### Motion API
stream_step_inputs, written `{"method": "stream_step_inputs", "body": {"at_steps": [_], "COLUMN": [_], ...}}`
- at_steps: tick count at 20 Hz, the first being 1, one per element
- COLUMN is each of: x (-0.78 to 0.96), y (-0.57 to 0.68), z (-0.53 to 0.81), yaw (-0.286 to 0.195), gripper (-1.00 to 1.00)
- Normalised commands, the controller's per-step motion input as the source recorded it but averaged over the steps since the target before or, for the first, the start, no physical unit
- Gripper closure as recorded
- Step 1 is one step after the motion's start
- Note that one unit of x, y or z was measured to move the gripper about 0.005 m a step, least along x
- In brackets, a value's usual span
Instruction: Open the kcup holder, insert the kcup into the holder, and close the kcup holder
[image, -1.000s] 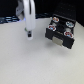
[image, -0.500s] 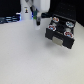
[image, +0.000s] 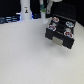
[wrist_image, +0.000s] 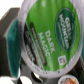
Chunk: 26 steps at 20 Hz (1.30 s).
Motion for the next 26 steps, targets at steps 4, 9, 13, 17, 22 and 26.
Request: {"method": "stream_step_inputs", "body": {"at_steps": [4,9,13,17,22,26], "x": [0.17,0.15,0.11,0.12,0.12,0.18], "y": [0.66,0.65,0.63,0.58,0.13,0.11], "z": [0.31,0.20,0.08,0.01,0.00,-0.01], "yaw": [0.007,0.019,0.032,0.048,0.006,-0.003], "gripper": [1.00,1.00,1.00,1.00,1.00,1.00]}}
